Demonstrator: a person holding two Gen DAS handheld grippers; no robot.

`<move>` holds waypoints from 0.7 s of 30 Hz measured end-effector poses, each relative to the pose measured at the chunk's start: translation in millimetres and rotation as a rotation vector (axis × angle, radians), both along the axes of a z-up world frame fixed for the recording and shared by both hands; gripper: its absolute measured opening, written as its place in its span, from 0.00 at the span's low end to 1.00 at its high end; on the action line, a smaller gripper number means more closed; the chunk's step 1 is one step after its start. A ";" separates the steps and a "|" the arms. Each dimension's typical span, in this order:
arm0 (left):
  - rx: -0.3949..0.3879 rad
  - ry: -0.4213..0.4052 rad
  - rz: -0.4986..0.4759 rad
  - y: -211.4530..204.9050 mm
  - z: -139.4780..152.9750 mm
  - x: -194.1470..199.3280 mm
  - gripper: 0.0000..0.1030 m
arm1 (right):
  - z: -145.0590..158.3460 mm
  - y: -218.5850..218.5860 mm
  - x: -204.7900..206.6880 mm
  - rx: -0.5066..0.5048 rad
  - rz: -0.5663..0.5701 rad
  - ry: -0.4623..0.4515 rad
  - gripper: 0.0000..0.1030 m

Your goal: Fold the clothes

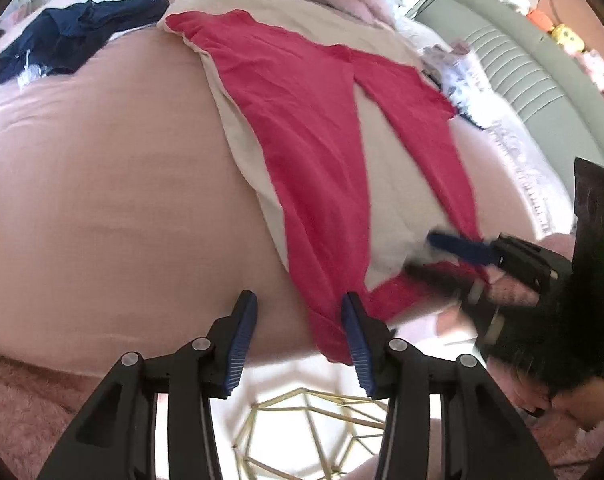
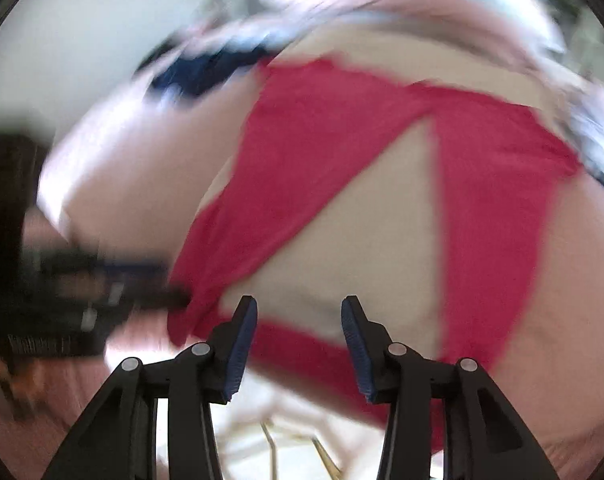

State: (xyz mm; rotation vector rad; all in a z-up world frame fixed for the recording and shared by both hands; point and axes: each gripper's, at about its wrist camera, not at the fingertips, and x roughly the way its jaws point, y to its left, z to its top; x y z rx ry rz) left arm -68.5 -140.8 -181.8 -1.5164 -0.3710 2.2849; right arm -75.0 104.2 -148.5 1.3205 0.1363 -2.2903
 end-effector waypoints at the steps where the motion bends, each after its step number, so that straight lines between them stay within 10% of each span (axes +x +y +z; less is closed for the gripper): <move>1: 0.036 -0.004 0.020 -6.6 0.3 0.2 0.39 | 3.3 5.5 -4.0 -0.014 -0.024 0.004 0.42; 9: -0.002 0.065 0.226 -30.1 6.7 -21.3 0.39 | 3.5 -0.1 -31.8 -0.043 -0.059 -0.042 0.42; 18: -0.009 0.179 0.062 3.3 13.0 -48.4 0.37 | -2.2 -24.6 -71.8 0.050 -0.133 -0.017 0.43; 21: -0.017 0.145 0.048 5.8 2.3 -57.7 0.15 | -8.8 -14.6 -68.0 0.006 -0.182 -0.072 0.43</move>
